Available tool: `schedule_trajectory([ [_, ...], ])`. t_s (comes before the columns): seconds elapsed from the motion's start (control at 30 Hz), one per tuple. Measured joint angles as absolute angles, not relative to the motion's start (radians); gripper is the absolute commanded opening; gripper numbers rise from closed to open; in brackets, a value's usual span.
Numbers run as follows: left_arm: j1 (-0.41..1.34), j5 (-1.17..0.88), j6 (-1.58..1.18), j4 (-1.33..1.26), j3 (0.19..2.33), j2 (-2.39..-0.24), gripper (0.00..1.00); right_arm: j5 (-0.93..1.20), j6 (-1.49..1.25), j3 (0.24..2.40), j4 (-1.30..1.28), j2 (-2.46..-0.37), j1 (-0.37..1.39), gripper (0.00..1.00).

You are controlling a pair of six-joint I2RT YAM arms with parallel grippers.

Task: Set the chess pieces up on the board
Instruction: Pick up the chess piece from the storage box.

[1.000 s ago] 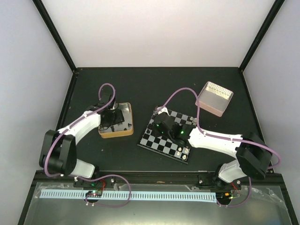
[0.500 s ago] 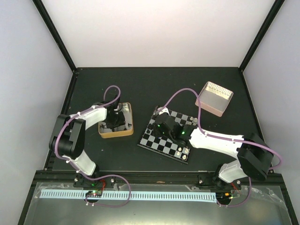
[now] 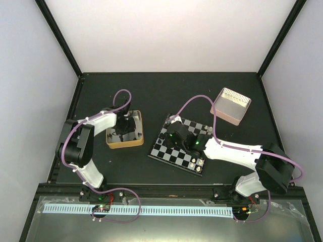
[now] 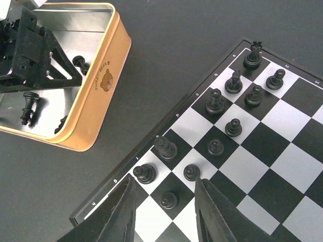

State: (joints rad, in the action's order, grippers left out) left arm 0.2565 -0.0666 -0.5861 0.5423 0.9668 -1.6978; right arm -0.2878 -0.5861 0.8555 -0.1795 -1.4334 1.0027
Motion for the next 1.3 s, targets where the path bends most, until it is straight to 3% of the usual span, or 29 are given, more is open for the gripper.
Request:
schedule_trajectory([
  [0.27, 0.257, -0.097, -0.585, 0.484, 0.966, -1.697, 0.44, -0.286, -0.586, 0.856, -0.179, -1.433, 1.003, 0.34],
  [0.4, 0.257, -0.121, -0.605, 0.436, 0.964, -1.697, 0.45, -0.286, -0.587, 0.856, -0.179, -1.433, 1.003, 0.33],
  [0.83, 0.257, -0.063, -0.691, 0.433, 1.0, -1.73, 0.39, -0.286, -0.587, 0.856, -0.18, -1.433, 1.003, 0.31],
  [1.03, 0.257, -0.05, -0.68, 0.487, 1.065, -1.781, 0.32, -0.284, -0.586, 0.855, -0.18, -1.432, 1.003, 0.3],
  [1.3, 0.257, -0.002, -0.612, 0.557, 1.125, -1.827, 0.3, -0.285, -0.586, 0.856, -0.181, -1.419, 1.003, 0.29],
])
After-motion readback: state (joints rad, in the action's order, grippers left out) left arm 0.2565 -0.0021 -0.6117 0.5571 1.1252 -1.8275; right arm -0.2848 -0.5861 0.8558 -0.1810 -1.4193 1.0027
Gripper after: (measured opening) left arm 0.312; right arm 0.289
